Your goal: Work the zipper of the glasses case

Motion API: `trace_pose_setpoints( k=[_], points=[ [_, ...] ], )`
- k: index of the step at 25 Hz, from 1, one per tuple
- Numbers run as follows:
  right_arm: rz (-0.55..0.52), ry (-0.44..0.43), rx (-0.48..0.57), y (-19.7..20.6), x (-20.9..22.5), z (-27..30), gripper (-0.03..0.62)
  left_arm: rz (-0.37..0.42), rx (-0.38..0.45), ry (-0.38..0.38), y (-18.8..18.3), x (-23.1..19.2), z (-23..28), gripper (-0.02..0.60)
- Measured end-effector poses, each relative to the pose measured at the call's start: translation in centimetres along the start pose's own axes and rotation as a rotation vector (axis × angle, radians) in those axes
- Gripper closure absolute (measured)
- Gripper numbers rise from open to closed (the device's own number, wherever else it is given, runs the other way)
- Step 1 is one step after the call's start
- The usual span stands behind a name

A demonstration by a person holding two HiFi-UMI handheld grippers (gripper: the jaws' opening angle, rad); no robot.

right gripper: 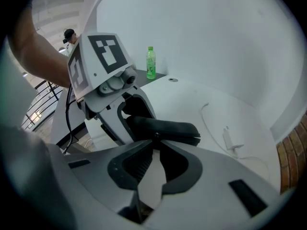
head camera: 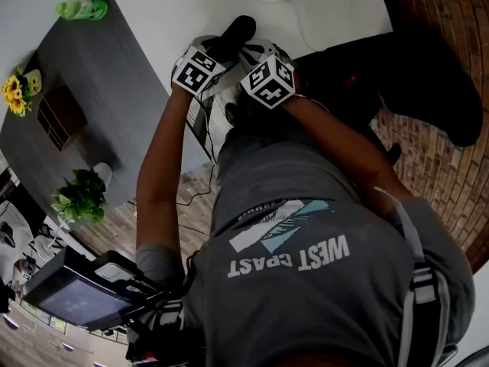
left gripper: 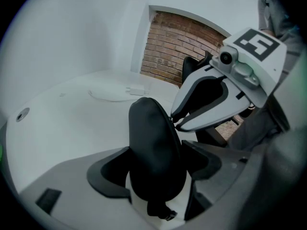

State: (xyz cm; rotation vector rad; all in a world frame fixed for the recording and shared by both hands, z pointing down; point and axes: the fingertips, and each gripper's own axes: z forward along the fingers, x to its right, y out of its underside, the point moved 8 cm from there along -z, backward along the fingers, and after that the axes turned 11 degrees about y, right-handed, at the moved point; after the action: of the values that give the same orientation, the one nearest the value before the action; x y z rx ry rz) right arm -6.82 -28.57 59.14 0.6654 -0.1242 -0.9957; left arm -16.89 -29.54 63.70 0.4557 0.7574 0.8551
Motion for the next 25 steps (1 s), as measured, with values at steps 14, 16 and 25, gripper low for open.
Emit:
trace_pose_setpoints(
  k=[14, 16, 25],
  points=[
    [0.021, 0.004, 0.018, 0.5, -0.3, 0.2, 0.571, -0.006, 0.004, -0.003, 0.2, 0.0, 0.0, 0.241],
    [0.012, 0.021, 0.041, 0.4, -0.1, -0.2, 0.572, -0.009, 0.006, -0.001, 0.3, 0.0, 0.0, 0.241],
    [-0.139, 0.061, 0.125, 0.0, -0.5, -1.1, 0.572, -0.003, -0.001, 0.004, 0.4, -0.1, 0.0, 0.241]
  ],
)
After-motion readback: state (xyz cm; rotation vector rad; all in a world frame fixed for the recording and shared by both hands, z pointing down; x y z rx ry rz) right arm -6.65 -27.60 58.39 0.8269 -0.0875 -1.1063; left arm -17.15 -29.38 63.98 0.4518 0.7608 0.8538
